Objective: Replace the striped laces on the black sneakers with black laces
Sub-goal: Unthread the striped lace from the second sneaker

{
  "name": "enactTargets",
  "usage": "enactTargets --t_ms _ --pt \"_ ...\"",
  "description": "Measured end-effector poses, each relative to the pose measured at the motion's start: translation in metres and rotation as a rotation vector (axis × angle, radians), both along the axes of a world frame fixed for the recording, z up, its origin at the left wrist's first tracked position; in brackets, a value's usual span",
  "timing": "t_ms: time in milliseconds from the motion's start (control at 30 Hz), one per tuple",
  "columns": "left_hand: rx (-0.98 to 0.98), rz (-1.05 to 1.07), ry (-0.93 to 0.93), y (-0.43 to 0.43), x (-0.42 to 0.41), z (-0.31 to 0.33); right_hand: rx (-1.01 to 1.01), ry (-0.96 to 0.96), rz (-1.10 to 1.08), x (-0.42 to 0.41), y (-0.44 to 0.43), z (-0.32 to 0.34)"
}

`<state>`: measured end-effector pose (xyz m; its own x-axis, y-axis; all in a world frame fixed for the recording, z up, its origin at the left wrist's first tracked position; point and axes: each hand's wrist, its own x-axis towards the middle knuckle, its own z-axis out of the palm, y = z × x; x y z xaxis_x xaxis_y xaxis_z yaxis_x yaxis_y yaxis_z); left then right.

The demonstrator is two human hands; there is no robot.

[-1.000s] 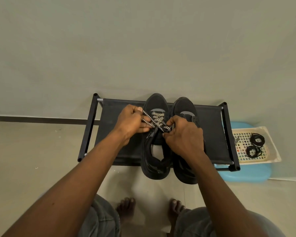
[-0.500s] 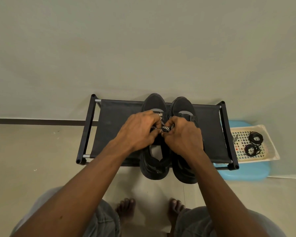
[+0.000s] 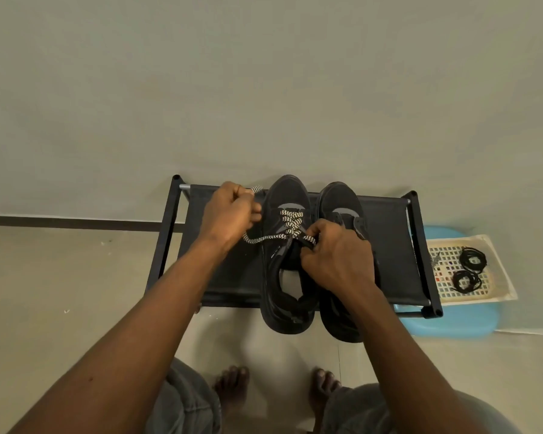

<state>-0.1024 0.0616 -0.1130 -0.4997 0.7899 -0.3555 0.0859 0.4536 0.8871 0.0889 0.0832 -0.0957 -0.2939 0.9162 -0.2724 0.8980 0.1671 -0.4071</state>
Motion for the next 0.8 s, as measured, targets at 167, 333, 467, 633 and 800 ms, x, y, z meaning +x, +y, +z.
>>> enactTargets --t_ms 167,333,467,633,800 --pt "-0.224 -0.394 0.469 -0.008 0.0 0.001 0.225 -0.212 0.006 -0.011 -0.007 -0.005" --pt "-0.233 -0.697 0.393 -0.02 0.025 0.001 0.204 -0.234 0.057 -0.018 -0.003 -0.004" --pt "-0.177 -0.621 0.59 -0.017 0.037 -0.003 0.202 -0.213 0.074 -0.018 -0.003 -0.005" --pt "-0.195 -0.575 0.41 -0.014 0.028 0.001 0.157 -0.179 0.037 -0.012 0.002 -0.005" --pt "-0.151 -0.572 0.374 -0.015 0.026 -0.001 0.156 -0.134 0.112 -0.013 0.002 -0.008"
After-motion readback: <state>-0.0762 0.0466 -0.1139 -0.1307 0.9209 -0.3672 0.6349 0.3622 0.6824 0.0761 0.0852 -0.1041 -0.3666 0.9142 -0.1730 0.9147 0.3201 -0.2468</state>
